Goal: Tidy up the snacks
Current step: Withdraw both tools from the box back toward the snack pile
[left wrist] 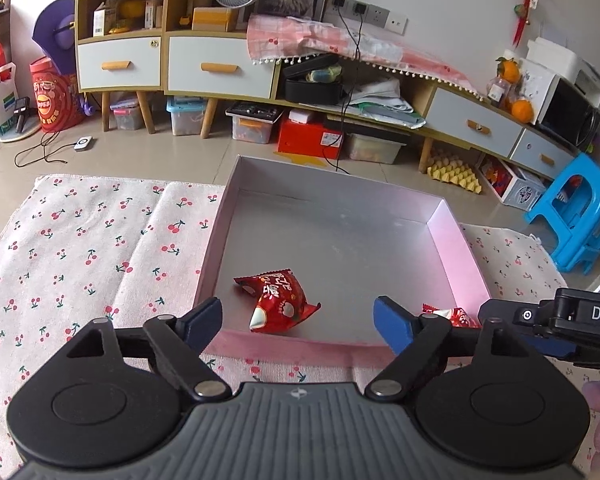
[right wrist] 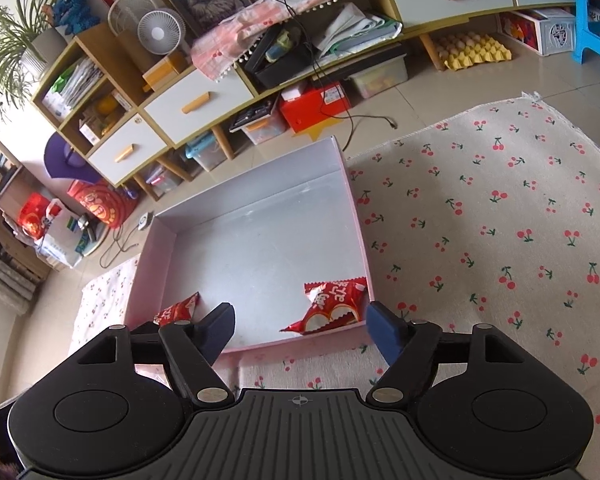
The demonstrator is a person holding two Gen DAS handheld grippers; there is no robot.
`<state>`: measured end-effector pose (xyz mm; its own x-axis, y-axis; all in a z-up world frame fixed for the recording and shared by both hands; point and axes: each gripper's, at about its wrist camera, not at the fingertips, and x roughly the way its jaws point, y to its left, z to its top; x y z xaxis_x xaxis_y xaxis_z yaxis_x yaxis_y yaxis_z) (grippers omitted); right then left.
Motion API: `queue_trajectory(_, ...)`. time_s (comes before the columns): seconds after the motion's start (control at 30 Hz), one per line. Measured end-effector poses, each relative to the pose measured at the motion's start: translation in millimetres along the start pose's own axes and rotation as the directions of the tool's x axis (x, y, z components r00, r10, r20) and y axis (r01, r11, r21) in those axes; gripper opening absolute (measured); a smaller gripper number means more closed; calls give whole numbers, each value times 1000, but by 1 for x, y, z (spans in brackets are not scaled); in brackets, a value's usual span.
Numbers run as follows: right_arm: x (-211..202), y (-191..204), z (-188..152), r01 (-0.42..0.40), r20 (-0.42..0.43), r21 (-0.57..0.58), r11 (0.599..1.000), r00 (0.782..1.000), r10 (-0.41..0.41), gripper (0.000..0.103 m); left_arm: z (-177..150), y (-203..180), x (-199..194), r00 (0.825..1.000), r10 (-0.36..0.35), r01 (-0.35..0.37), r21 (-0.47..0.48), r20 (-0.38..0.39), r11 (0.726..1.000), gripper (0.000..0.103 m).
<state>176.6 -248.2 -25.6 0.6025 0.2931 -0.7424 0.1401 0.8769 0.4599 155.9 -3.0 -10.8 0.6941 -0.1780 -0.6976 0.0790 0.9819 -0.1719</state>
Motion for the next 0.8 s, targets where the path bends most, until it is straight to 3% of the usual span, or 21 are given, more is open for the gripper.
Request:
queue_trajectory(0.33,-22,-8,-6,28,-38,16,999,999,-28,82,-10,1,-17,998,-29,30,20,-55,999,96)
queue_trajectory(0.8,-51,-6,-30,47,-81,-74,996,995,-53,85,-28,13,-44,996,-39,42,39,-83,998,99)
